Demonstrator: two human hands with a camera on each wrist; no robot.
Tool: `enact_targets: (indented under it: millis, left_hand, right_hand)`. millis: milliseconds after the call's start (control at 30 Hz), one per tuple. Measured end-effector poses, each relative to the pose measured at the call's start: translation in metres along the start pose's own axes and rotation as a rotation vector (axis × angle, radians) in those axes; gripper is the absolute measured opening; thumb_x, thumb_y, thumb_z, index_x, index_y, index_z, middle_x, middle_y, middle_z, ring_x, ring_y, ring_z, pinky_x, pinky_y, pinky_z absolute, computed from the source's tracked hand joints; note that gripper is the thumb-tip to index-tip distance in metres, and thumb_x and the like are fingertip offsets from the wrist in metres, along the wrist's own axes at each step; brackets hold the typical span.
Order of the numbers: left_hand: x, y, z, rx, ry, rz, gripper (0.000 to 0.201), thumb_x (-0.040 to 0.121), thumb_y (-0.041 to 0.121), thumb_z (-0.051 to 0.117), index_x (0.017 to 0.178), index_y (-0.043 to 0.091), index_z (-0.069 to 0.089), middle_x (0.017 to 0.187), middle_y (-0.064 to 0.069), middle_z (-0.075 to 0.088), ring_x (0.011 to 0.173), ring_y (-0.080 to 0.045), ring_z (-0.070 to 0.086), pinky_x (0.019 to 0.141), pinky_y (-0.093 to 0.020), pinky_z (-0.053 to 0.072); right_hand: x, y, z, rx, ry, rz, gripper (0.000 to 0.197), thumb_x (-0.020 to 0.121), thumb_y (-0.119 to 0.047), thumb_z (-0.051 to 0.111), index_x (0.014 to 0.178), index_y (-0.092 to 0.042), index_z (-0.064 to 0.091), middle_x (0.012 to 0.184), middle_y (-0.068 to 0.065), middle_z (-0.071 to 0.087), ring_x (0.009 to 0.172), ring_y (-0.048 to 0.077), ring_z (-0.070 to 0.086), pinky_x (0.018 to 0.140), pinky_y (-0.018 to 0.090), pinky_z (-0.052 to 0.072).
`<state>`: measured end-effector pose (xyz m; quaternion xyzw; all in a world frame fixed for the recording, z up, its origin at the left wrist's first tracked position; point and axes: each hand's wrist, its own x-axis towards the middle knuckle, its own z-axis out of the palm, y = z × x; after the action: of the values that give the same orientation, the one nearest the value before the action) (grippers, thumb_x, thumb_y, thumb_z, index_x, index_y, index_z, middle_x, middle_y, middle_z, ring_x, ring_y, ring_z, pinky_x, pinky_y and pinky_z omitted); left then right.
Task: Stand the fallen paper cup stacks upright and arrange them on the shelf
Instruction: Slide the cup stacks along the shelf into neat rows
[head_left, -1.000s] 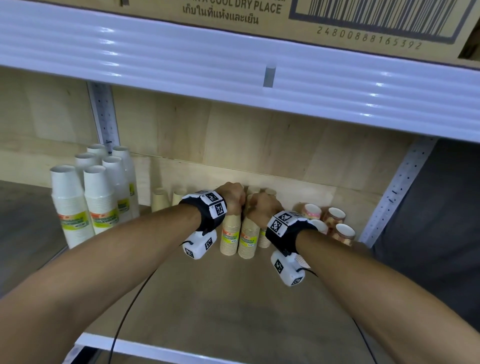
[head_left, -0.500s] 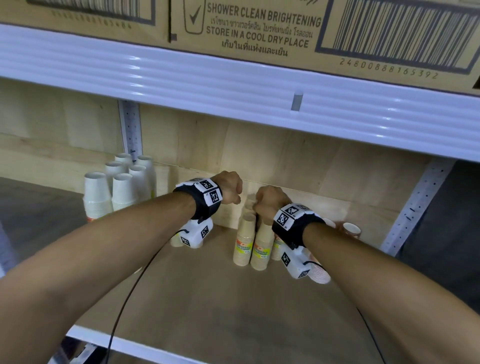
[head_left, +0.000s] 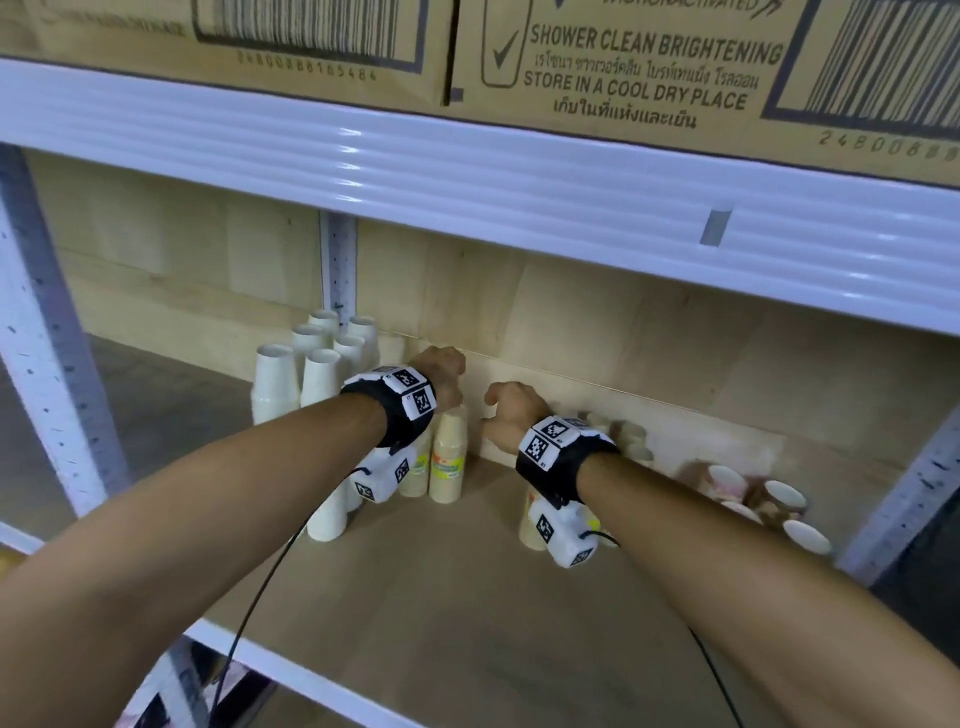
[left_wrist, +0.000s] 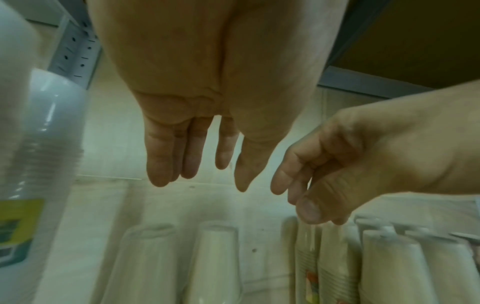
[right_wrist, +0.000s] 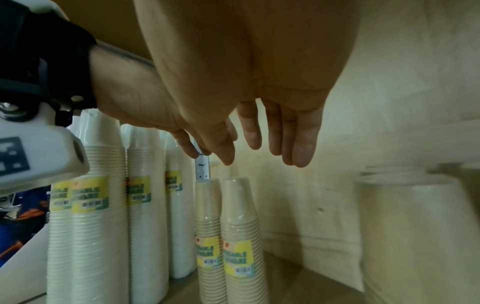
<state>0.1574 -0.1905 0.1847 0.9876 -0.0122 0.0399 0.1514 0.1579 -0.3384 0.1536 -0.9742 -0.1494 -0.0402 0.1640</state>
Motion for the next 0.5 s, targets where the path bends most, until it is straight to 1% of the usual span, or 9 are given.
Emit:
enact_targets:
  millis: [100,133,200,300,400,467,500]
  left_hand:
    - [0.005,-0.011,0.012,0.026,-0.01,-0.004,0.055,0.094,0.016,0.061,0.144,0.01,0.039,0.148,-0.01,0.038,0.136,-0.026,0.039,0.107,-0.034,0.037]
    - [0.006,-0.016,0.016,0.035,-0.011,-0.011,0.057,0.094,0.015,0.059,0.146,0.011,0.036,0.15,-0.01,0.037,0.138,-0.026,0.036,0.11,-0.034,0.035]
    - [0.01,-0.023,0.023,0.052,-0.019,-0.038,0.056,0.093,0.011,0.056,0.145,0.01,0.037,0.149,-0.011,0.037,0.138,-0.026,0.036,0.111,-0.035,0.035]
    - [0.014,-0.031,0.033,0.071,-0.042,-0.073,0.053,0.091,0.008,0.055,0.142,0.008,0.04,0.145,-0.013,0.041,0.135,-0.028,0.04,0.109,-0.037,0.039]
    - [0.017,-0.037,0.042,0.114,-0.039,-0.065,0.05,0.092,0.011,0.055,0.14,0.007,0.042,0.144,-0.013,0.044,0.132,-0.028,0.044,0.107,-0.037,0.041]
    - [0.019,-0.04,0.048,0.129,-0.045,-0.057,0.043,0.093,0.01,0.053,0.135,0.005,0.047,0.139,-0.014,0.049,0.127,-0.029,0.049,0.102,-0.036,0.045]
    - [0.02,-0.042,0.049,0.137,-0.054,-0.05,0.037,0.092,0.009,0.053,0.128,0.003,0.051,0.134,-0.014,0.052,0.122,-0.029,0.053,0.095,-0.034,0.048]
  right_hand:
    - [0.008,-0.008,0.012,-0.003,-0.035,-0.034,0.04,0.083,-0.024,0.063,0.121,-0.012,0.058,0.124,0.012,0.058,0.109,0.032,0.059,0.09,0.038,0.052]
    - [0.011,-0.009,0.015,-0.006,-0.044,-0.046,0.04,0.082,-0.023,0.063,0.121,-0.012,0.058,0.124,0.012,0.058,0.109,0.032,0.059,0.089,0.038,0.053]
    - [0.015,-0.014,0.022,-0.015,-0.049,-0.067,0.041,0.081,-0.022,0.063,0.121,-0.013,0.057,0.122,0.012,0.059,0.107,0.032,0.06,0.084,0.036,0.053]
    - [0.022,-0.019,0.031,-0.03,-0.061,-0.085,0.045,0.081,-0.02,0.064,0.124,-0.014,0.055,0.123,0.012,0.058,0.106,0.032,0.061,0.08,0.034,0.053]
    - [0.028,-0.023,0.037,-0.037,-0.065,-0.089,0.047,0.083,-0.021,0.064,0.128,-0.015,0.053,0.125,0.011,0.058,0.108,0.032,0.061,0.079,0.033,0.052]
    - [0.032,-0.024,0.042,-0.034,-0.065,-0.099,0.044,0.084,-0.02,0.063,0.126,-0.014,0.054,0.123,0.011,0.059,0.106,0.032,0.061,0.077,0.033,0.052]
    - [0.033,-0.025,0.044,-0.034,-0.064,-0.108,0.041,0.084,-0.019,0.062,0.124,-0.013,0.055,0.121,0.011,0.06,0.105,0.032,0.061,0.074,0.032,0.051]
